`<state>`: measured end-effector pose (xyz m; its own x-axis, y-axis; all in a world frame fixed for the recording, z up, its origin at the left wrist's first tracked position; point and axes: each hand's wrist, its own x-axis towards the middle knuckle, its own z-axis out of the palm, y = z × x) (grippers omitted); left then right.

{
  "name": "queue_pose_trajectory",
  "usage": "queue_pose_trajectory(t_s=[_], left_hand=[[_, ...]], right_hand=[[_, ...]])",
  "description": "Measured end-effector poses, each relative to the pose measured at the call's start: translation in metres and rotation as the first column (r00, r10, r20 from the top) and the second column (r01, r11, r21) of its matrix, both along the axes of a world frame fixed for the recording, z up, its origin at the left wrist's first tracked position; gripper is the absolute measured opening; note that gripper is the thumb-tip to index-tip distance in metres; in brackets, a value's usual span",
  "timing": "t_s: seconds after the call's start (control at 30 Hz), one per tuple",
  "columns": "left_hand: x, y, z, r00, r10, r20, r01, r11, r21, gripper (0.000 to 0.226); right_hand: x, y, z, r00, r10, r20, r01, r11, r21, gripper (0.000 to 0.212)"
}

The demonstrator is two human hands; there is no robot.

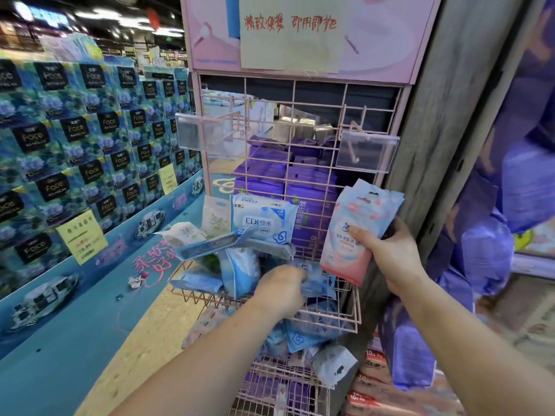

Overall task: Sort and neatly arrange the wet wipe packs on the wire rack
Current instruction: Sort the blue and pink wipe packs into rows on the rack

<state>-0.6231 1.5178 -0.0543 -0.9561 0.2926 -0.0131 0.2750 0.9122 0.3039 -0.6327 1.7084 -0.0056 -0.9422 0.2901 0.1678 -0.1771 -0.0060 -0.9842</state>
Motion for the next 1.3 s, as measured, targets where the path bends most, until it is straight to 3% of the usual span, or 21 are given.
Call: queue_pose_trajectory(t_s=[0.1, 0.37, 0.47, 0.6, 0.67, 0.73, 0.83, 0.9, 1.03, 1.13, 1.2, 1.3], left_hand=[[-0.016, 0.008, -0.004, 0.995, 0.061, 0.075, -0.053, 0.993, -0.103, 0.046], [-0.025, 0.019, -0.007, 0.993, 0.063, -0.095, -0.086, 0.963, -0.257, 0.031], [-0.021, 0.014, 0.000, 0.990, 0.074, -0.117, -0.091, 0.985, -0.147, 0.021], [0.002, -0.005, 0.004, 0.983, 0.146, -0.113, -0.126, 0.978, 0.165, 0.023], [0.020, -0.020, 0.004, 0.958, 0.263, -0.117, -0.200, 0.901, 0.385, 0.020], [0.035, -0.026, 0.004, 0.915, 0.396, -0.081, -0.279, 0.764, 0.581, 0.020], [0.048, -0.021, 0.004, 0.880, 0.471, -0.057, -0.290, 0.630, 0.720, 0.022], [0.053, -0.016, 0.008, 0.878, 0.477, -0.041, -0.291, 0.599, 0.746, 0.020], [0.047, -0.016, 0.011, 0.909, 0.416, -0.011, -0.309, 0.694, 0.651, 0.018], [0.042, -0.020, 0.006, 0.929, 0.370, 0.007, -0.294, 0.728, 0.619, 0.018], [0.039, -0.021, 0.004, 0.942, 0.335, 0.005, -0.269, 0.748, 0.606, 0.018], [0.036, -0.021, 0.006, 0.959, 0.284, 0.020, -0.235, 0.748, 0.621, 0.017]], right_hand=[[0.000, 0.002, -0.002, 1.000, 0.004, 0.008, -0.004, 1.000, 0.023, 0.047], [-0.002, 0.010, -0.001, 1.000, -0.007, -0.011, 0.007, 1.000, 0.019, 0.048], [0.000, 0.010, -0.001, 0.999, -0.040, -0.014, 0.040, 0.999, 0.011, 0.045], [0.003, 0.008, 0.003, 1.000, -0.025, -0.019, 0.023, 0.997, -0.074, 0.044], [0.004, 0.007, 0.006, 1.000, -0.009, -0.021, 0.007, 0.995, -0.100, 0.045], [0.003, 0.002, 0.005, 1.000, 0.003, -0.021, -0.004, 0.998, -0.068, 0.047], [0.002, -0.008, -0.002, 0.999, 0.036, 0.004, -0.036, 0.999, 0.012, 0.048], [0.000, -0.011, -0.014, 0.995, 0.081, 0.058, -0.085, 0.993, 0.076, 0.049], [-0.005, -0.011, -0.038, 0.939, 0.179, 0.292, -0.265, 0.920, 0.288, 0.062], [-0.011, -0.013, -0.033, 0.921, 0.102, 0.376, -0.312, 0.772, 0.554, 0.060], [-0.010, -0.014, -0.030, 0.903, 0.030, 0.428, -0.339, 0.662, 0.669, 0.071], [-0.008, -0.008, -0.039, 0.932, 0.001, 0.363, -0.249, 0.730, 0.637, 0.068]])
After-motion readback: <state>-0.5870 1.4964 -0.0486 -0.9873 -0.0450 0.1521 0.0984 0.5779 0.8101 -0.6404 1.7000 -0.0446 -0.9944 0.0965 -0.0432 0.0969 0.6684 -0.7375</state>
